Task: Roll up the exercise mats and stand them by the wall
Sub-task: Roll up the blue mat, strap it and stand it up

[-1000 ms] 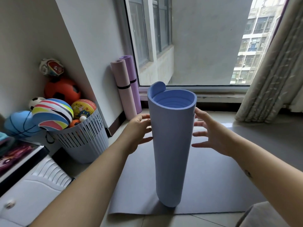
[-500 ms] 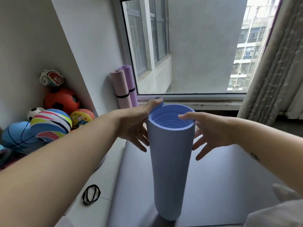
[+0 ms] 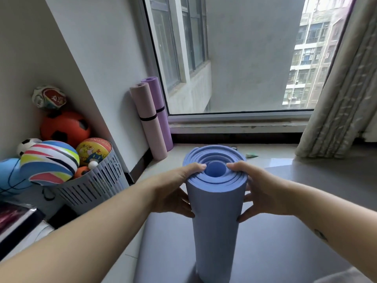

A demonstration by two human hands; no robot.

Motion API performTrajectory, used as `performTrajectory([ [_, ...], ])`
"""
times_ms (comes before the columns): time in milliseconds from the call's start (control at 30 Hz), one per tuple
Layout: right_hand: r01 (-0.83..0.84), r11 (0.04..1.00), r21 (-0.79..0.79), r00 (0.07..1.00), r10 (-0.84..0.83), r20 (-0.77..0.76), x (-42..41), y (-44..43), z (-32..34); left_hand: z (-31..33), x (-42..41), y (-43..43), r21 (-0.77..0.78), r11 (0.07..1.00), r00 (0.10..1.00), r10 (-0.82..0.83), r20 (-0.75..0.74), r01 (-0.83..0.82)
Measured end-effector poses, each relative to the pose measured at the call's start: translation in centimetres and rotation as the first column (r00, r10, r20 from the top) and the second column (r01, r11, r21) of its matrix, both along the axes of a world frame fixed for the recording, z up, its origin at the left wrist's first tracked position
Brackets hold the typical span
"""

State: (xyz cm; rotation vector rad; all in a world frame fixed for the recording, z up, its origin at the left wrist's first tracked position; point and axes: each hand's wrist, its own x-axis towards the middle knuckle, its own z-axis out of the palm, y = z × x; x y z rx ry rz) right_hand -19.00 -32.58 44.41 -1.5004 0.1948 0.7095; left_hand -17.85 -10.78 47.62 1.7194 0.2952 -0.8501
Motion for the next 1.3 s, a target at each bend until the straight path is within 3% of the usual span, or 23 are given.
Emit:
performTrajectory([
  [300,-0.045,0.971,0.237,0.995,0.064,-0.071,1.1,0.7,-3.2,-3.1,0.8,1.1,-0.176,0.979,0.993,0.094,-0.077,-0.107],
  [467,-0.048,0.988,0.147,0.996,0.059,-0.07,1.0,1.3,-1.7,-2.1,0.1,1.2,-0.187,0.975,0.992,0.11,-0.069,-0.121],
  [667,-0.064,0.988,-0.143,0.995,0.074,0.069,1.0,2.2,1.3,-2.3,-1.8,1.0,-0.214,0.966,0.989,0.138,-0.049,-0.145],
  [1167,-0.03,0.978,-0.205,0.999,0.023,-0.034,5.4,3.1,1.7,-3.2,2.5,1.6,-0.164,0.969,0.979,0.169,-0.11,-0.186],
  [1300,-0.026,0.977,-0.212,0.999,0.02,-0.031,5.2,3.3,2.4,-2.1,3.0,1.9,-0.132,0.985,0.99,0.097,-0.107,-0.111],
])
